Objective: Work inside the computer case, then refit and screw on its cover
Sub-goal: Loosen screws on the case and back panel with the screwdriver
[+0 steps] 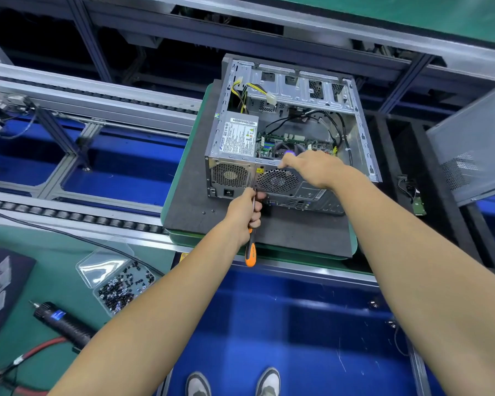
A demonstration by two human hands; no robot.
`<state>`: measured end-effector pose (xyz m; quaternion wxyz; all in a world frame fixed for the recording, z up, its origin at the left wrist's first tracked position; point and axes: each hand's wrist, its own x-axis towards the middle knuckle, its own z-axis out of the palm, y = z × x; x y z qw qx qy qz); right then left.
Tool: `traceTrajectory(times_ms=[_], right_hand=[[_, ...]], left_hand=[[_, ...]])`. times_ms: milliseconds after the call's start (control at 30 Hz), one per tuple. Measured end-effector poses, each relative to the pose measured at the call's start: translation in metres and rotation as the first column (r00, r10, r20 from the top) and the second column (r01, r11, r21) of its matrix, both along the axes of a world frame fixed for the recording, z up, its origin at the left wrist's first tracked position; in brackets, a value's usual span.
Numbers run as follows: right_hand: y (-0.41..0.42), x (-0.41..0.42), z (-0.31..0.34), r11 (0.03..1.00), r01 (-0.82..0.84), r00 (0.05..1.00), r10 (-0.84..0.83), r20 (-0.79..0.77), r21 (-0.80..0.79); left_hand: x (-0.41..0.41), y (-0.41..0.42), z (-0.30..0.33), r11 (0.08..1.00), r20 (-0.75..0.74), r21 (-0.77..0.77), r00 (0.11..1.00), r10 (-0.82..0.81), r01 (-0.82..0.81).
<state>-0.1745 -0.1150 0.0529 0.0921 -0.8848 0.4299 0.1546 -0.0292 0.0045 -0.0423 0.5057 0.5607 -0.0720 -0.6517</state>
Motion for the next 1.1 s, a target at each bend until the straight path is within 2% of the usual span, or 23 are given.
traceTrajectory(times_ms=[133, 200, 233, 267, 300, 333, 367, 400, 467, 567, 667, 733, 767, 800, 867, 900, 967, 1000, 1033, 1067, 1100], right_hand=[[-0.002, 0.001, -0.003, 1.0, 0.029, 1.0, -0.029, 0.01, 0.012], [-0.003, 0.002, -0.004, 0.999, 0.046, 0.998, -0.047, 0.032, 0.025], [-0.003, 0.002, -0.005, 0.998, 0.058, 0.997, -0.059, 0.042, 0.033], [-0.004, 0.002, -0.005, 0.997, 0.069, 0.996, -0.071, 0.054, 0.043], [-0.004, 0.002, -0.005, 0.996, 0.077, 0.995, -0.081, 0.066, 0.055], [-0.004, 0.001, -0.005, 0.995, 0.081, 0.994, -0.086, 0.069, 0.065], [-0.005, 0.001, -0.006, 0.996, 0.067, 0.995, -0.072, 0.067, 0.063], [-0.006, 0.001, -0.006, 0.997, 0.056, 0.996, -0.059, 0.06, 0.062], [-0.004, 0.001, -0.003, 0.996, 0.06, 0.996, -0.064, 0.056, 0.068], [-0.002, 0.0, 0.0, 0.996, 0.056, 0.996, -0.062, 0.07, 0.075], [0.0, 0.0, 0.001, 0.997, 0.052, 0.996, -0.055, 0.064, 0.06], [0.001, 0.002, 0.0, 0.998, 0.05, 0.998, -0.052, 0.047, 0.032], [0.003, 0.002, 0.0, 0.998, 0.059, 0.997, -0.059, 0.05, 0.011], [0.004, 0.003, 0.0, 0.995, 0.098, 0.992, -0.098, 0.081, -0.001], [0.01, 0.003, -0.003, 0.97, 0.242, 0.945, -0.237, 0.225, 0.002], [0.016, 0.003, -0.005, 0.954, 0.291, 0.915, -0.256, 0.313, -0.068], [0.035, 0.009, -0.009, 0.903, 0.282, 0.872, -0.1, 0.48, -0.324], [0.049, 0.018, -0.009, 0.883, 0.24, 0.839, 0.021, 0.544, -0.404], [0.066, 0.031, -0.01, 0.893, 0.171, 0.804, 0.118, 0.583, -0.417], [0.086, 0.05, -0.012, 0.932, 0.084, 0.766, 0.166, 0.622, -0.352], [0.108, 0.071, -0.014, 0.982, -0.002, 0.737, 0.13, 0.664, -0.19]], left_hand=[[0.007, 0.007, -0.008, 0.992, 0.115, 0.019, 0.985, -0.129, 0.128], [0.021, 0.013, -0.009, 0.974, 0.333, 0.044, 0.916, -0.223, 0.222], [0.031, 0.016, -0.01, 0.955, 0.513, 0.081, 0.81, -0.286, 0.286], [0.042, 0.019, -0.011, 0.924, 0.69, 0.158, 0.631, -0.355, 0.348], [0.053, 0.021, -0.011, 0.882, 0.807, 0.271, 0.408, -0.426, 0.385], [0.063, 0.023, -0.011, 0.837, 0.848, 0.39, 0.204, -0.489, 0.385], [0.07, 0.025, -0.01, 0.796, 0.844, 0.479, 0.054, -0.533, 0.37], [0.075, 0.025, -0.009, 0.761, 0.826, 0.54, -0.049, -0.562, 0.359], [0.079, 0.026, -0.007, 0.721, 0.794, 0.604, -0.176, -0.582, 0.34], [0.082, 0.028, -0.007, 0.724, 0.792, 0.611, -0.256, -0.555, 0.319], [0.088, 0.033, -0.007, 0.747, 0.825, 0.566, -0.24, -0.512, 0.349], [0.093, 0.037, -0.007, 0.768, 0.859, 0.508, -0.17, -0.483, 0.389], [0.096, 0.038, -0.006, 0.788, 0.881, 0.459, -0.094, -0.464, 0.409], [0.1, 0.038, -0.004, 0.818, 0.9, 0.385, 0.022, -0.435, 0.427], [0.112, 0.042, 0.001, 0.889, 0.889, 0.17, 0.323, -0.325, 0.426], [0.118, 0.045, 0.005, 0.919, 0.846, 0.059, 0.47, -0.253, 0.39], [0.129, 0.055, 0.015, 0.966, 0.653, -0.125, 0.752, -0.092, 0.227], [0.133, 0.061, 0.021, 0.974, 0.512, -0.198, 0.859, 0.005, 0.112], [0.136, 0.069, 0.026, 0.966, 0.366, -0.257, 0.925, 0.107, -0.01], [0.139, 0.076, 0.033, 0.946, 0.231, -0.3, 0.953, 0.195, -0.121], [0.141, 0.083, 0.04, 0.918, 0.119, -0.334, 0.957, 0.265, -0.213]])
